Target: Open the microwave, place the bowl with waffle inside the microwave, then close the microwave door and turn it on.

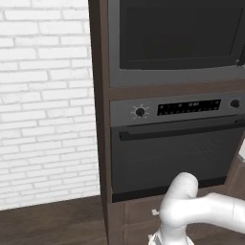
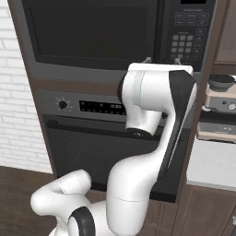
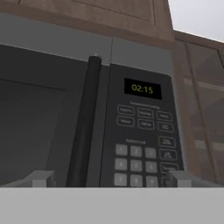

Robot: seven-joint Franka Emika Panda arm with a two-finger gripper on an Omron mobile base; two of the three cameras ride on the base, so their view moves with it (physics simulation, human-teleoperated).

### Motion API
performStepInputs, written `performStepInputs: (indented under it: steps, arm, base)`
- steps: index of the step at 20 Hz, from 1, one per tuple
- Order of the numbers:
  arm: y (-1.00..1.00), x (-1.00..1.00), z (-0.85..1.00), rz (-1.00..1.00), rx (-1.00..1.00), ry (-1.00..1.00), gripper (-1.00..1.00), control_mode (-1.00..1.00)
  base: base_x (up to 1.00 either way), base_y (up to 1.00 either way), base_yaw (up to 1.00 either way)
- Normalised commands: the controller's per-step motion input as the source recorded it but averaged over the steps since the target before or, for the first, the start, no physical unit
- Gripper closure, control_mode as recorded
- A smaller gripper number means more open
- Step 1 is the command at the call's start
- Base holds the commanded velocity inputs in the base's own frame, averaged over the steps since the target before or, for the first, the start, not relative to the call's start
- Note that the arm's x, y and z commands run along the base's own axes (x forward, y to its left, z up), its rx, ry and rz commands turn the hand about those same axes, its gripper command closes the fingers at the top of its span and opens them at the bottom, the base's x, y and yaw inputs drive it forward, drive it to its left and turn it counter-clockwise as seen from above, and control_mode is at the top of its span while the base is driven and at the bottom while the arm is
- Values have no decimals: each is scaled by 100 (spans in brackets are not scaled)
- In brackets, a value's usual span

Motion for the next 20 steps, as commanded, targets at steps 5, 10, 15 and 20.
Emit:
performStepInputs:
  steps: [5, 10, 15, 20]
  arm:
    - [-52, 0, -1, 0, 0, 11, -100, -100]
    - [-44, 0, -3, 0, 0, 14, -100, -100]
    - [-46, 0, -18, 2, 0, 20, -100, -100]
    - [-45, 1, -20, 6, 3, 19, -100, -100]
  base:
    - [0, 0, 0]
    - [0, 0, 0]
    - [0, 0, 0]
    - [0, 0, 0]
